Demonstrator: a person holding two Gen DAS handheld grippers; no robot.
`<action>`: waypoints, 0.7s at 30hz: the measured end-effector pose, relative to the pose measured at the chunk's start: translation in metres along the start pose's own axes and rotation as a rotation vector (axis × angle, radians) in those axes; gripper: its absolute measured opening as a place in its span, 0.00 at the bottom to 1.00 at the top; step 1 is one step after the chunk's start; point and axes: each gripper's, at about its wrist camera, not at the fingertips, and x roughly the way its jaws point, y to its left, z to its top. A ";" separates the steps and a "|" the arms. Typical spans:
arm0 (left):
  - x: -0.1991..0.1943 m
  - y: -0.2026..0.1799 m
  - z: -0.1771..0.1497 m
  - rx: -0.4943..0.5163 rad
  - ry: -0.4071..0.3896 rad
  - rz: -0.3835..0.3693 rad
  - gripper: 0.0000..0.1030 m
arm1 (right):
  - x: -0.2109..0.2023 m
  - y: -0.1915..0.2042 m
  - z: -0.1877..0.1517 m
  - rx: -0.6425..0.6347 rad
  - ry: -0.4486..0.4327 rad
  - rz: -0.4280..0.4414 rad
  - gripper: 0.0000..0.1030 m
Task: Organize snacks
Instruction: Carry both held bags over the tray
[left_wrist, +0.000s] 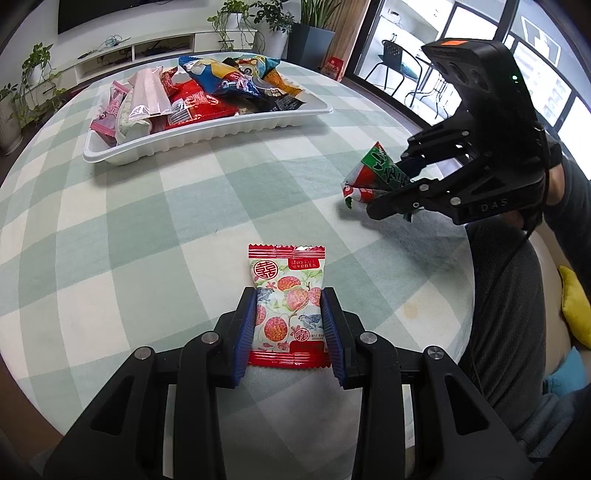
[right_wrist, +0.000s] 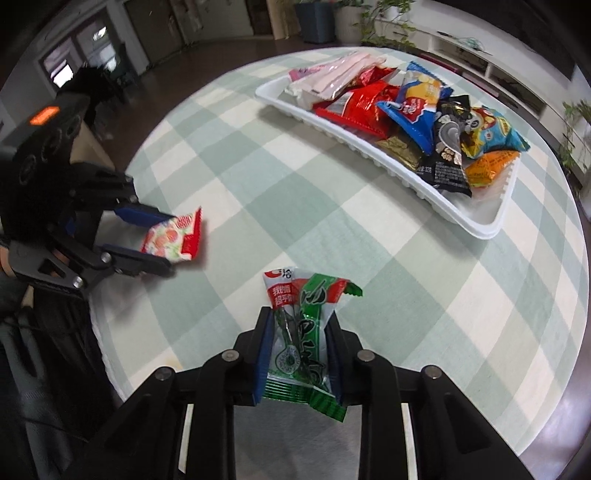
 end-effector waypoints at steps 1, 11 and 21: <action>-0.002 0.001 0.000 -0.004 -0.008 0.000 0.31 | -0.004 0.000 -0.001 0.037 -0.030 0.008 0.27; -0.022 0.025 0.016 -0.085 -0.086 -0.029 0.31 | -0.045 -0.018 -0.012 0.358 -0.238 0.132 0.27; -0.060 0.078 0.085 -0.134 -0.228 0.022 0.31 | -0.085 -0.063 0.012 0.500 -0.343 0.031 0.27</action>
